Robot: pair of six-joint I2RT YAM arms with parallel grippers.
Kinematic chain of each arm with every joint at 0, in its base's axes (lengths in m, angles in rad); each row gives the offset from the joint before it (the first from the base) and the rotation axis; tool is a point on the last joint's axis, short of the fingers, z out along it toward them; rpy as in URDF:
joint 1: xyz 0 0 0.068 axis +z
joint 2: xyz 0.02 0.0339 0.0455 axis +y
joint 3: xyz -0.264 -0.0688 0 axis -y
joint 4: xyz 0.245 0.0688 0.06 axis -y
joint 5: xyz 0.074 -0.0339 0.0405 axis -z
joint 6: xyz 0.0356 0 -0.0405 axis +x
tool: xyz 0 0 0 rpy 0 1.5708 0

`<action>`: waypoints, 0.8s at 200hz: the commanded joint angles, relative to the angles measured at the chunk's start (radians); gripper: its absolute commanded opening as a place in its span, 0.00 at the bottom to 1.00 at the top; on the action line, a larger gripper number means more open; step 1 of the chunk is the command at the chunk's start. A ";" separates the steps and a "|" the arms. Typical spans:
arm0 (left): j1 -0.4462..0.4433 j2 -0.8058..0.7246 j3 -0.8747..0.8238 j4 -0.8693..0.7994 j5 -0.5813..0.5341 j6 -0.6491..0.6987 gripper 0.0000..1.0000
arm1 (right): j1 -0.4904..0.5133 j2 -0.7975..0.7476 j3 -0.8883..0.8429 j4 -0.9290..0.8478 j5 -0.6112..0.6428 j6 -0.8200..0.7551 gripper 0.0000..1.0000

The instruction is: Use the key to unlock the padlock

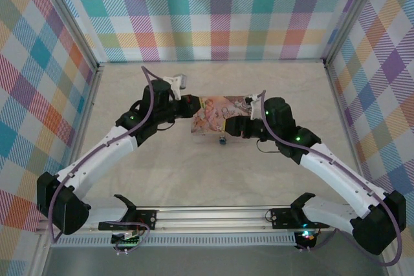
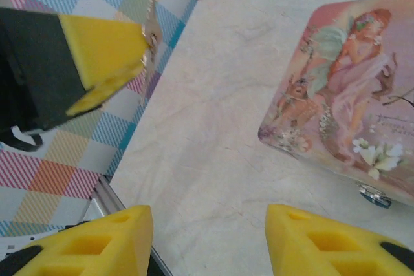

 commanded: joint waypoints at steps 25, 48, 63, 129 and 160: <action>-0.036 -0.028 -0.032 0.129 0.126 0.056 0.00 | -0.048 -0.028 0.040 0.065 -0.067 0.060 0.45; -0.046 -0.029 -0.033 0.139 0.134 0.069 0.00 | -0.050 -0.032 0.051 0.072 -0.090 0.068 0.41; -0.052 -0.019 -0.030 0.144 0.145 0.069 0.00 | -0.050 -0.026 0.059 0.093 -0.101 0.081 0.40; -0.089 -0.009 -0.033 0.139 0.148 0.092 0.00 | -0.066 0.005 0.117 0.081 -0.091 0.099 0.39; -0.101 -0.007 -0.031 0.130 0.124 0.097 0.00 | -0.067 0.039 0.146 0.069 -0.108 0.107 0.35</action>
